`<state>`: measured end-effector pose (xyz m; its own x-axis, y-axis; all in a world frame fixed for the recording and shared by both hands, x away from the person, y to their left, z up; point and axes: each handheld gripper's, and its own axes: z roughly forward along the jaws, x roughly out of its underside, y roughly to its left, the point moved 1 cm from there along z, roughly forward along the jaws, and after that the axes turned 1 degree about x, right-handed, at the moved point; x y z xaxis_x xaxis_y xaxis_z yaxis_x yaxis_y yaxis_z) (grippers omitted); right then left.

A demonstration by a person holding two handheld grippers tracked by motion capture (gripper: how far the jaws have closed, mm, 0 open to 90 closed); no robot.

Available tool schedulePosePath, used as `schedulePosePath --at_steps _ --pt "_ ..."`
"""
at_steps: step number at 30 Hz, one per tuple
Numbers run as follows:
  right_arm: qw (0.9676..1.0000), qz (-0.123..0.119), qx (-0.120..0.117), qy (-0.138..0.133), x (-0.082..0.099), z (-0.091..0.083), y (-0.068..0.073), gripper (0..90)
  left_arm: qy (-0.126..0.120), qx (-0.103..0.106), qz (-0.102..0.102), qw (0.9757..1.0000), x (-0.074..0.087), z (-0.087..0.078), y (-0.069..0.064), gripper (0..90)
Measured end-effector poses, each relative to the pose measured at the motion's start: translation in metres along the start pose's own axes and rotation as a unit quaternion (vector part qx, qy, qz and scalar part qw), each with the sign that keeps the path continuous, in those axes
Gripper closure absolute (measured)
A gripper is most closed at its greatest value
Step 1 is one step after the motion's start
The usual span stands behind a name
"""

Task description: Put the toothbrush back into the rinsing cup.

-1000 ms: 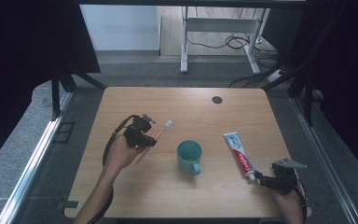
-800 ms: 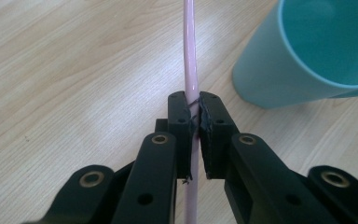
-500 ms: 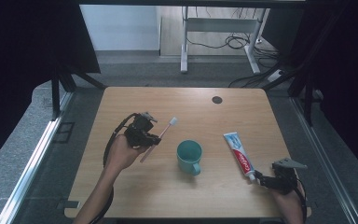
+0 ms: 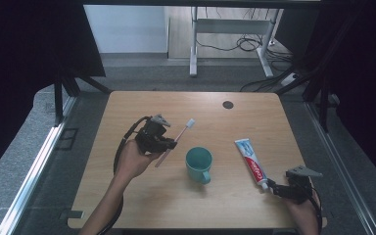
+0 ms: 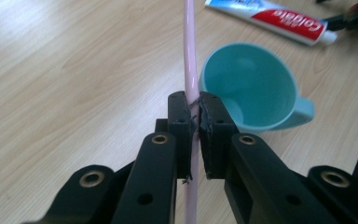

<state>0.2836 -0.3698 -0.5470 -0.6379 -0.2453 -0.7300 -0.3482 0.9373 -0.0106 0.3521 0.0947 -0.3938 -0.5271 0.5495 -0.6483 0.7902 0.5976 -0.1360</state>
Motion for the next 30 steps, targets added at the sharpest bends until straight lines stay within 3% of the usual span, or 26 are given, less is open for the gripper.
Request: schedulePosePath --at_steps 18,30 --pt "1.0 0.001 0.0 0.0 0.0 0.0 0.0 16.9 -0.058 0.029 0.028 0.9975 -0.022 0.004 -0.017 84.3" --pt "1.0 0.001 0.0 0.0 0.0 0.0 0.0 16.8 -0.087 0.03 0.039 0.9949 -0.033 0.015 -0.025 84.3"
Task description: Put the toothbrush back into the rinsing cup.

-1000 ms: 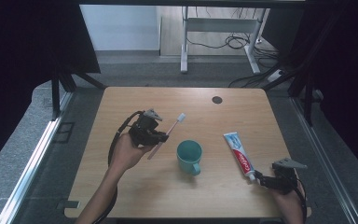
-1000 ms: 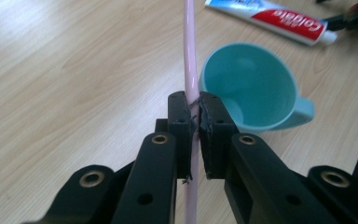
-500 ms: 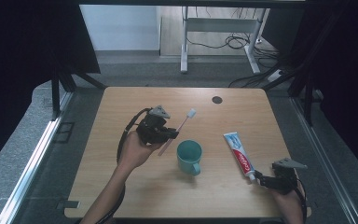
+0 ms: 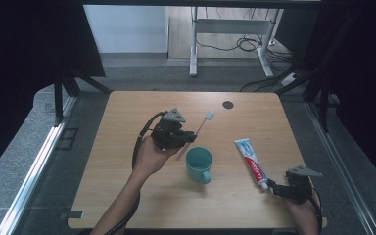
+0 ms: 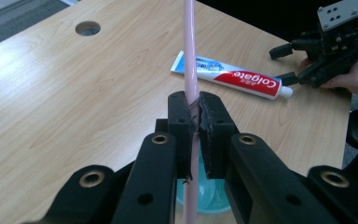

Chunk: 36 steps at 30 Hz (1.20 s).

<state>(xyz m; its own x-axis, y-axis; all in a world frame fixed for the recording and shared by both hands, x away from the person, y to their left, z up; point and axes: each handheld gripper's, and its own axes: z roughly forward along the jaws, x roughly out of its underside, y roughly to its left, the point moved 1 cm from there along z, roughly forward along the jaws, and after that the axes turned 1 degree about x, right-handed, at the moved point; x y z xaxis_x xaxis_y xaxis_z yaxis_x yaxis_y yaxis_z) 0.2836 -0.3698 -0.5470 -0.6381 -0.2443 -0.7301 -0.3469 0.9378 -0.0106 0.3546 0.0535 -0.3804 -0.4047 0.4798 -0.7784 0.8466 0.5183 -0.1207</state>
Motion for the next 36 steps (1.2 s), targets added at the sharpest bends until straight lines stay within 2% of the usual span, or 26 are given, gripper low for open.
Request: schedulePosePath --at_steps 7,21,36 --pt "1.0 0.0 0.0 0.0 0.0 0.0 0.0 16.9 -0.023 0.005 0.004 0.9997 -0.002 0.01 -0.002 84.3" --pt "1.0 0.0 -0.001 0.0 0.0 0.0 0.0 16.8 -0.046 0.012 0.003 0.9989 -0.001 0.031 -0.007 84.4" --pt "1.0 0.0 -0.001 0.0 0.0 0.0 0.0 16.7 -0.033 0.01 0.009 0.9994 0.013 0.051 -0.01 84.4"
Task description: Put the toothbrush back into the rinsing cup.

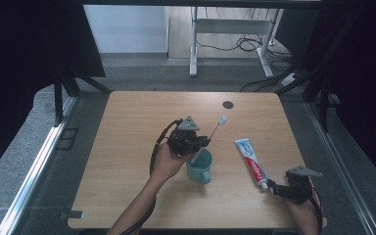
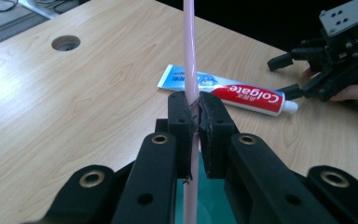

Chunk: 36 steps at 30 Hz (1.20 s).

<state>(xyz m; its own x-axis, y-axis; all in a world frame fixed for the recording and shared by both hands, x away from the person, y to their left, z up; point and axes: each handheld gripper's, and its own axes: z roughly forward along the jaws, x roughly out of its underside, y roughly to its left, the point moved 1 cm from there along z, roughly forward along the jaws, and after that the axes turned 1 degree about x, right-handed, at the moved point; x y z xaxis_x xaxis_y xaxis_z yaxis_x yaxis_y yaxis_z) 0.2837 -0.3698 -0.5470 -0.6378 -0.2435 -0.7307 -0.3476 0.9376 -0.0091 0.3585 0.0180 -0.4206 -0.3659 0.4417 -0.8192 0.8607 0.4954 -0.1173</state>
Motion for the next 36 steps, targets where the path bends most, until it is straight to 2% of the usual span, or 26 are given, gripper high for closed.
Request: schedulePosePath --at_steps 21,36 --pt "1.0 0.0 0.0 0.0 0.0 0.0 0.0 16.7 0.024 0.0 -0.001 0.9997 0.021 0.015 -0.001 84.3" --pt "1.0 0.0 0.0 0.0 0.0 0.0 0.0 16.7 0.043 0.002 0.0 0.9991 0.028 0.024 -0.004 84.1"
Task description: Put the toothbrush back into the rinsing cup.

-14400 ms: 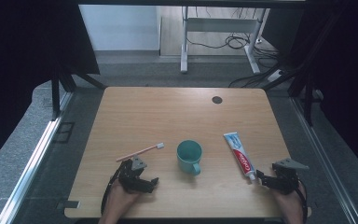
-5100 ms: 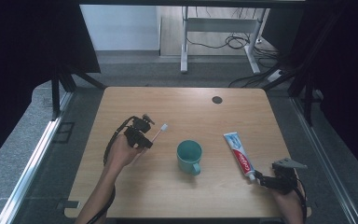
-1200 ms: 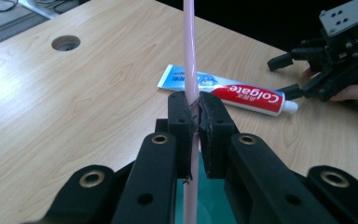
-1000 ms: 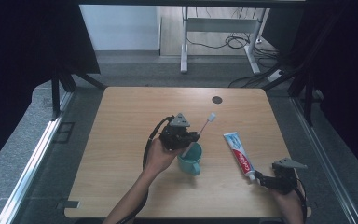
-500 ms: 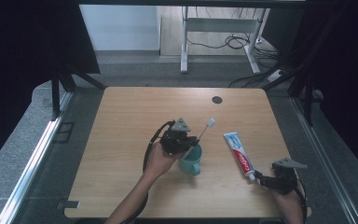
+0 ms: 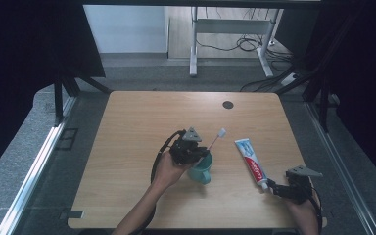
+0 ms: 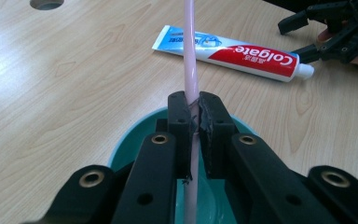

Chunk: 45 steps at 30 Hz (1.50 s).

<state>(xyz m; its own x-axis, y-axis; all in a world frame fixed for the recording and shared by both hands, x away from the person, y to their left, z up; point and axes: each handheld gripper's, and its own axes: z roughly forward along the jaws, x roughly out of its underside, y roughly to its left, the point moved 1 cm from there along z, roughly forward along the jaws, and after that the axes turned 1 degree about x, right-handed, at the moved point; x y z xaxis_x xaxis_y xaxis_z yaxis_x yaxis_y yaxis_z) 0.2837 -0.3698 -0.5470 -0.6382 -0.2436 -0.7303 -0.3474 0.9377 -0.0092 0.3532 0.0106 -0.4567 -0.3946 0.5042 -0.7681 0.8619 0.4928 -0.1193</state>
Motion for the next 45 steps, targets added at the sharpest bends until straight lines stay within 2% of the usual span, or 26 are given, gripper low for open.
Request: schedulePosePath --at_steps 4,9,11,12,13,18,34,45 --pt "1.0 0.0 0.0 0.0 0.0 0.0001 0.0 16.7 0.012 0.001 0.005 0.9999 0.0008 0.0035 -0.001 84.0" --pt "1.0 0.0 0.0 0.0 -0.0001 0.0001 0.0 16.7 0.013 -0.002 0.002 0.9999 0.0005 0.0058 -0.0031 83.8" --pt "1.0 -0.001 0.0 0.0 -0.0001 0.0001 0.0 16.7 0.018 -0.006 0.007 0.9998 0.0004 0.0066 -0.0045 83.5" --pt "1.0 0.0 0.0 0.0 -0.0001 0.0001 0.0 16.7 0.027 -0.008 0.016 0.9995 0.0001 0.006 -0.0045 83.4" --pt "1.0 0.0 0.0 0.0 -0.0001 0.0001 0.0 16.7 0.024 -0.01 0.012 0.9996 0.0 0.0071 -0.006 83.4" --pt "1.0 -0.001 0.0 0.0 -0.0001 0.0001 0.0 16.7 0.041 -0.02 0.022 0.9987 -0.0005 0.0081 -0.0082 82.9" --pt "1.0 -0.001 0.0 0.0 -0.0001 0.0002 -0.0001 16.7 0.038 -0.021 0.015 0.9989 -0.0007 0.0069 -0.0067 78.1" --pt "1.0 -0.001 -0.001 0.0 -0.0002 0.0002 -0.0001 16.7 0.027 -0.018 0.007 0.9995 -0.0025 0.0026 -0.0049 63.0"
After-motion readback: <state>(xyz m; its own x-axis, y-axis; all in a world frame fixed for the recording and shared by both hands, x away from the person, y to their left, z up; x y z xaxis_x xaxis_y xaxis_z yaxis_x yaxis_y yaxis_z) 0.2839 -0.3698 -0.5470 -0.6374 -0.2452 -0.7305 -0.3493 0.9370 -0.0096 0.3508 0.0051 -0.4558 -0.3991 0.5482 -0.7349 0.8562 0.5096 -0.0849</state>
